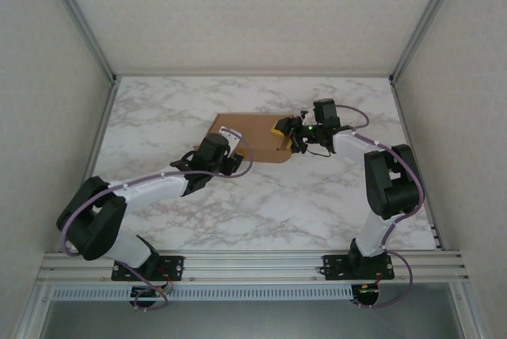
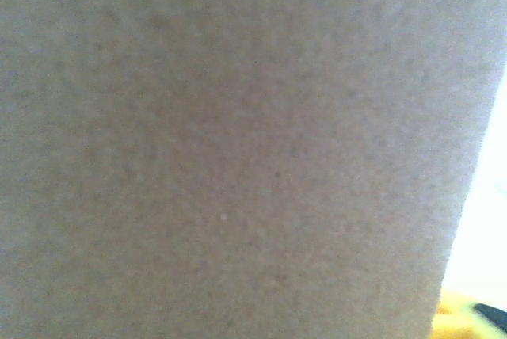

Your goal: Fold the paper box

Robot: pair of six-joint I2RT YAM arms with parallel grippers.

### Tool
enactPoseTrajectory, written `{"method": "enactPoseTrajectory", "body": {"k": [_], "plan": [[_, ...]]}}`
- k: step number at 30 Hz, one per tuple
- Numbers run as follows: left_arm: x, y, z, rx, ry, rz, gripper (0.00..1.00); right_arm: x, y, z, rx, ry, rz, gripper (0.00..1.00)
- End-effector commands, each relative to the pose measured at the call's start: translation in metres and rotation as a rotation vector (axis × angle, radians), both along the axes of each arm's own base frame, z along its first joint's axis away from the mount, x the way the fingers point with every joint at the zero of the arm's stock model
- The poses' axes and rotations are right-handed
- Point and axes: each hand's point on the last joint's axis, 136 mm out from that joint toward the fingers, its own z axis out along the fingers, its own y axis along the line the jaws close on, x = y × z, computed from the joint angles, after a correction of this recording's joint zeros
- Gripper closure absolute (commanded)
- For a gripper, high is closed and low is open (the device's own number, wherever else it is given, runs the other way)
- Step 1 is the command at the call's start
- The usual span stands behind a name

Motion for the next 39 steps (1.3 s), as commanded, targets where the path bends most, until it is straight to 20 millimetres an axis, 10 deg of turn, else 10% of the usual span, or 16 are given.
{"method": "enactPoseTrajectory", "body": {"k": [1, 9, 24, 39], "plan": [[-0.010, -0.010, 0.039, -0.022, -0.114, -0.122, 0.34, -0.035, 0.014, 0.007, 0.057, 0.133, 0.075, 0.61], [-0.043, -0.016, 0.020, 0.254, -0.166, -0.412, 0.29, -0.038, 0.016, 0.015, 0.101, 0.139, 0.065, 0.61], [-0.002, -0.025, 0.032, 0.237, -0.255, -0.267, 0.30, -0.047, 0.019, 0.036, 0.180, 0.122, 0.079, 0.62], [-0.072, -0.044, 0.011, 0.334, -0.120, -0.757, 0.31, -0.046, 0.013, 0.039, 0.166, 0.117, 0.067, 0.62]]}}
